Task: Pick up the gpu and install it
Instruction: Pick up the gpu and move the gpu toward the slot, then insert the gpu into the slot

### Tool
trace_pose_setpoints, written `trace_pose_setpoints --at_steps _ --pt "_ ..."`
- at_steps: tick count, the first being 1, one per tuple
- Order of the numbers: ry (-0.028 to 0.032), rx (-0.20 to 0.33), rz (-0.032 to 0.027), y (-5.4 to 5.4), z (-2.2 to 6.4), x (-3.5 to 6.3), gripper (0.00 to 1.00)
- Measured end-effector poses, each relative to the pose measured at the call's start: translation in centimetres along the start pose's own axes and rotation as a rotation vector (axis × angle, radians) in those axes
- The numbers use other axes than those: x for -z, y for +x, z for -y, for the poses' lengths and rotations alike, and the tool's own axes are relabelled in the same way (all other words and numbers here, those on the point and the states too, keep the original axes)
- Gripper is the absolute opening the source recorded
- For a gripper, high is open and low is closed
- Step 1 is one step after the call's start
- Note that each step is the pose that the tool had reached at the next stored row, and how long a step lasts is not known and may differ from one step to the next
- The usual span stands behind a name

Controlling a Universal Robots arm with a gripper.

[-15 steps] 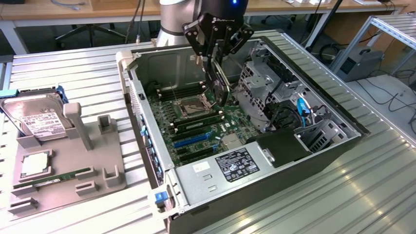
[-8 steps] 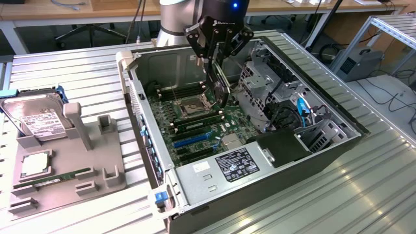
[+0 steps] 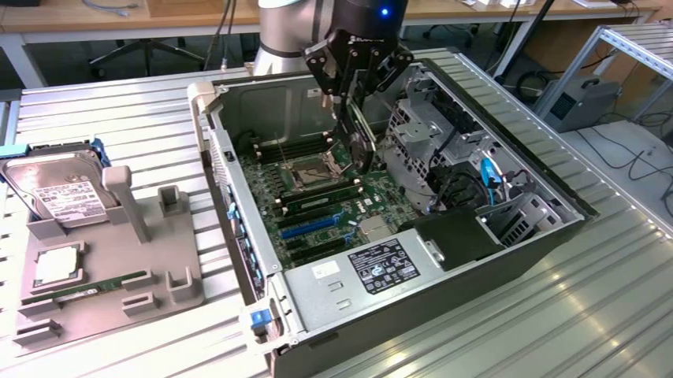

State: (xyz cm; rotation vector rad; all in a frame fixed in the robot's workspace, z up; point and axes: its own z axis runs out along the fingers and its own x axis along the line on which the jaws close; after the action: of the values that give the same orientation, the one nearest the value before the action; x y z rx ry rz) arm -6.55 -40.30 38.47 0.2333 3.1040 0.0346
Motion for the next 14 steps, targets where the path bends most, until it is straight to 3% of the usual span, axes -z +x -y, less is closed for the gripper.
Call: trace_pose_setpoints --at_steps 14 --pt "0.0001 0.000 0.0000 -0.20 -0.04 -0.07 0.28"
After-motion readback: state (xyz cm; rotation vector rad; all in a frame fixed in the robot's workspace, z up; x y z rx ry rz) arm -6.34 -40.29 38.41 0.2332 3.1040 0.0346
